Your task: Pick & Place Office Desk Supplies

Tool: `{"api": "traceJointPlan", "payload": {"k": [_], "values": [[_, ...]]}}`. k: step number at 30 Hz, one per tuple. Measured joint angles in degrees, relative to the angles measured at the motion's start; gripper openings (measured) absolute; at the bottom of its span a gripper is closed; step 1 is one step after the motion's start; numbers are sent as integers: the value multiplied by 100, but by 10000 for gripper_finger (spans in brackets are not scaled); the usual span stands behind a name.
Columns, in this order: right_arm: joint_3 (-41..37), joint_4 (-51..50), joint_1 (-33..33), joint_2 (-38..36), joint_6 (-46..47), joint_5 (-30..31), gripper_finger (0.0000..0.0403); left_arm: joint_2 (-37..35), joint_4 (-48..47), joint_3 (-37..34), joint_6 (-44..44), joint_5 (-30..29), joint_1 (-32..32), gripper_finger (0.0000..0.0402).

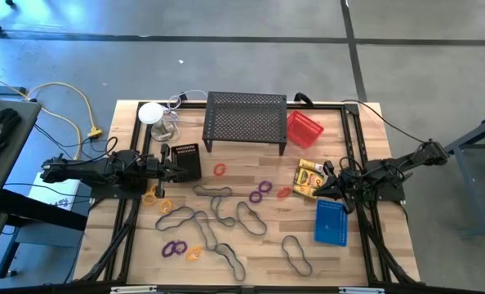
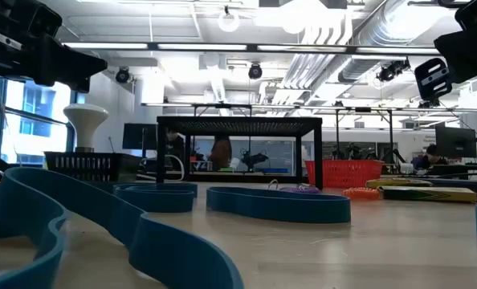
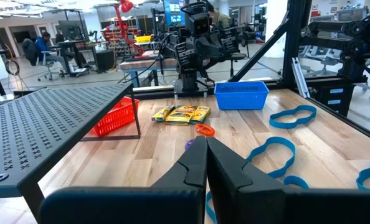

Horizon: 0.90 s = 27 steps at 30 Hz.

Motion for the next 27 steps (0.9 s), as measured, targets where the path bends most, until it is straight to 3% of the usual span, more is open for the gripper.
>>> {"api": "traceJointPlan", "payload": {"k": [12,27], "values": [[0,0,-2,-2,-2,1,2,1,0,0,3,-1,0,0],[1,0,0,-1,0,1,2,-1,490,0,1117,-44,2,0]]}}
